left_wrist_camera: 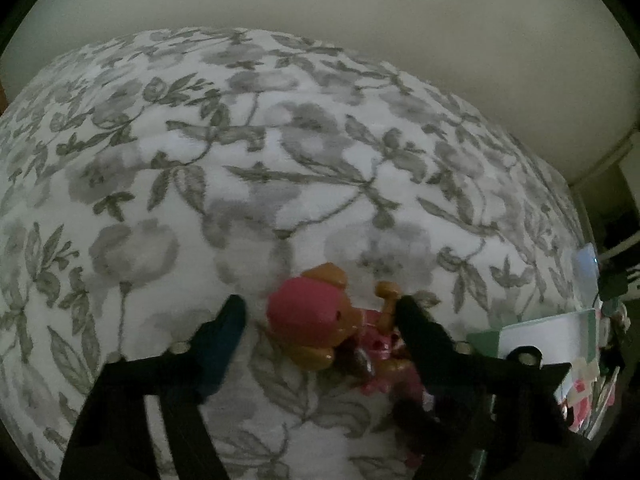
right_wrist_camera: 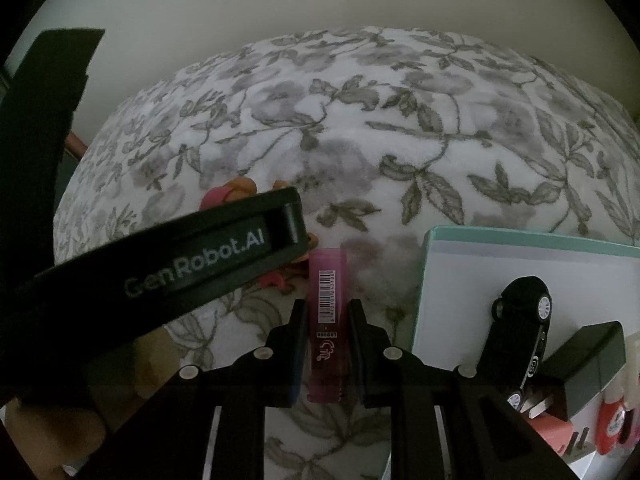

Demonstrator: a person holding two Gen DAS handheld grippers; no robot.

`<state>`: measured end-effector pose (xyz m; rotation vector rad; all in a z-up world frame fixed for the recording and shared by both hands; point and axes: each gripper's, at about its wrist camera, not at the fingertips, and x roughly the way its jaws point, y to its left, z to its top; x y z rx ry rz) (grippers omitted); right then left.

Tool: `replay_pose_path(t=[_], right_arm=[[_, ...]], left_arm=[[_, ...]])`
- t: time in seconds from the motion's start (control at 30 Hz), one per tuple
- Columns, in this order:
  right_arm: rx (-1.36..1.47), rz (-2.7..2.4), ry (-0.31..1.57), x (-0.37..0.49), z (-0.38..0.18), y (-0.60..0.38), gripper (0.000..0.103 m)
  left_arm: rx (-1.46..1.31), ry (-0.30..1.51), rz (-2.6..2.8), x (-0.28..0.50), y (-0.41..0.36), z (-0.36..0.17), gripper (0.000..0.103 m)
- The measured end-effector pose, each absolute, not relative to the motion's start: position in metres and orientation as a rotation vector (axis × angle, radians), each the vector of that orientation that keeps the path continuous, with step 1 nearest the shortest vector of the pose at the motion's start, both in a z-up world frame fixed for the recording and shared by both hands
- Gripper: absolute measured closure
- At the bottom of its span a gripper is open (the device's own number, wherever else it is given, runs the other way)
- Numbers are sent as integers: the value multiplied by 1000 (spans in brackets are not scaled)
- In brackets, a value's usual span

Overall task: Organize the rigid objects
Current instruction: 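Grasp the pink doll figure with left tool while right tool holds the lipstick, then lift the doll and lipstick and carry both over the tray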

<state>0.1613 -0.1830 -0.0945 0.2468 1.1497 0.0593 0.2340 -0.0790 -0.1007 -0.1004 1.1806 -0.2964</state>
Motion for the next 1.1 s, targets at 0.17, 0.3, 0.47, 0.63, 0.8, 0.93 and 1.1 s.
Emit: replay_pose_path(t=[0.17,0.3,0.47,0.63,0.8,0.93,1.1], right_arm=[[243,61,1150,159,-94,-183,82],[237,58,1154,158,-94,-182,82],[246,51,1159,151,-92,-183,82],[272,50,1151,134,-82,-188,82],[282,55,1121,113,-62,-189,82],[295,58,1092,97,-48,-190,82],[328,50,1049,78,-29,-194,82]], left_arm=[[-95,1183,-318,233,-80,-100,39],[-101,1192,-302,231,-73,-97,39],[-126,1179,-292,223,-62,-81,39],[-156,1154,-298,209,-55,-58,39],[-128,1127,-285,191,-51,-37,39],[-116,1104,-273,177,-45,-22,39],[-107,1078,-277,156,-42,-7,39]])
